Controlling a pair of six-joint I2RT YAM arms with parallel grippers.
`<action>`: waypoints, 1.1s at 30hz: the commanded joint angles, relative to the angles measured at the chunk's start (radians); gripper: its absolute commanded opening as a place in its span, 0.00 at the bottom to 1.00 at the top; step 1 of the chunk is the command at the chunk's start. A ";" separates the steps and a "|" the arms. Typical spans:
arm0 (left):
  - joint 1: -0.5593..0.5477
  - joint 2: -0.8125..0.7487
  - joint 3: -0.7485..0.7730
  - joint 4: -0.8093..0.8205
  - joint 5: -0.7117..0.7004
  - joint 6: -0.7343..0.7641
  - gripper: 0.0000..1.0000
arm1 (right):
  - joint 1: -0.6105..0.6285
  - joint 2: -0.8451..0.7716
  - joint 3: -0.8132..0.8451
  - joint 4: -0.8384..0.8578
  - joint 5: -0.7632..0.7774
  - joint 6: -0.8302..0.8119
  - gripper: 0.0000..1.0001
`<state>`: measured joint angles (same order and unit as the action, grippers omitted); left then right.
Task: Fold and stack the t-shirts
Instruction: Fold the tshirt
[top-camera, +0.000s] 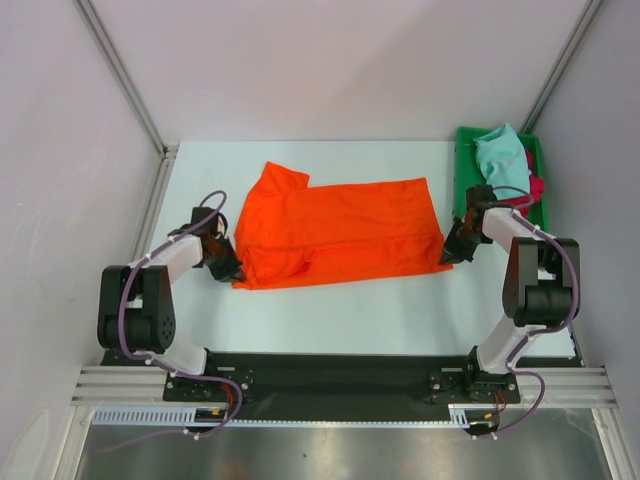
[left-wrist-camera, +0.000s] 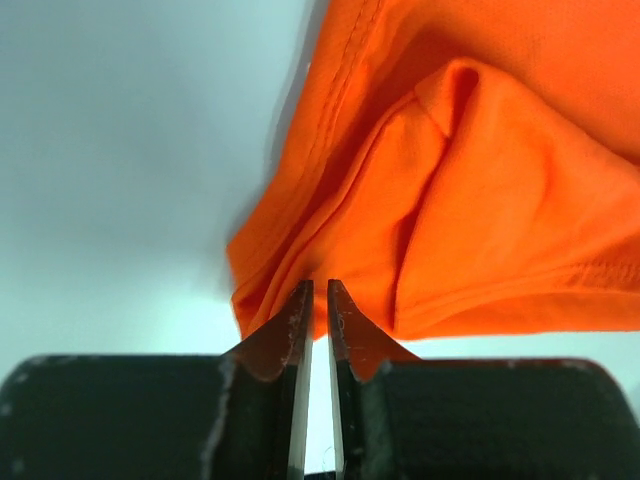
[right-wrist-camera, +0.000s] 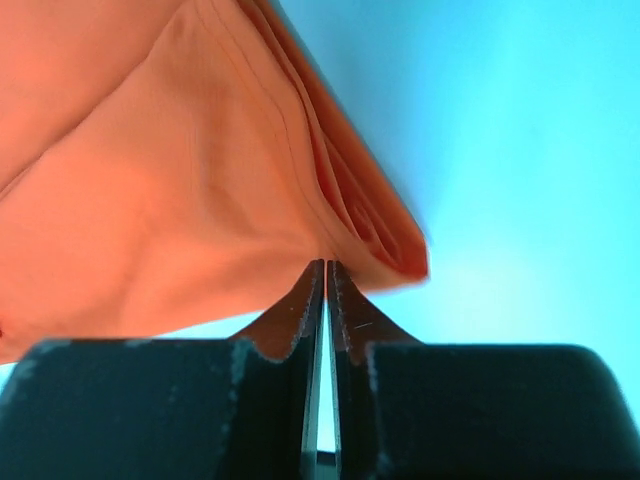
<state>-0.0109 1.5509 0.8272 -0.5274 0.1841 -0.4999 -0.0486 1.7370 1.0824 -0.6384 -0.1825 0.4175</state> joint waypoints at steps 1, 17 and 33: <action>0.002 -0.122 0.026 -0.077 -0.063 0.054 0.15 | 0.022 -0.100 0.031 -0.053 0.087 -0.017 0.10; 0.043 -0.017 -0.043 0.035 0.067 -0.008 0.19 | 0.058 0.012 0.073 -0.055 0.138 -0.032 0.25; 0.077 -0.282 0.018 -0.144 -0.008 -0.003 0.48 | 0.029 -0.185 0.021 -0.103 0.046 0.010 0.51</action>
<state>0.0624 1.3472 0.7937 -0.6159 0.1890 -0.4992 -0.0212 1.5898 1.0542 -0.7361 -0.0795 0.4122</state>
